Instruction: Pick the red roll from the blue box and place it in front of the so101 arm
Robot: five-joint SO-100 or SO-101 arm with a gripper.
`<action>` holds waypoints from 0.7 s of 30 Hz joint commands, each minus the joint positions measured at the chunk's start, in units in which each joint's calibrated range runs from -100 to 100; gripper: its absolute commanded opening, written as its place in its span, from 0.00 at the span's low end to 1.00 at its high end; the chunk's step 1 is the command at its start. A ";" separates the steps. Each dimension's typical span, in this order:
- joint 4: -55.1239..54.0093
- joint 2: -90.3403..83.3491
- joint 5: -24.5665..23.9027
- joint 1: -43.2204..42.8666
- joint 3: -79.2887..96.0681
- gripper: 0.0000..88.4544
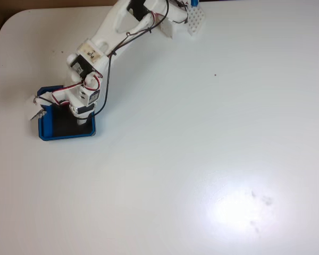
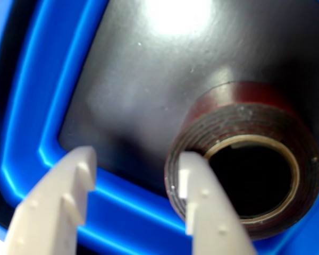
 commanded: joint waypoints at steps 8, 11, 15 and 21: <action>0.52 -0.93 -0.40 1.74 -3.80 0.16; 0.60 -1.02 -0.31 2.81 -3.80 0.16; 0.68 -1.02 -0.31 3.01 -3.44 0.16; 0.76 -0.51 -0.31 2.62 -3.26 0.16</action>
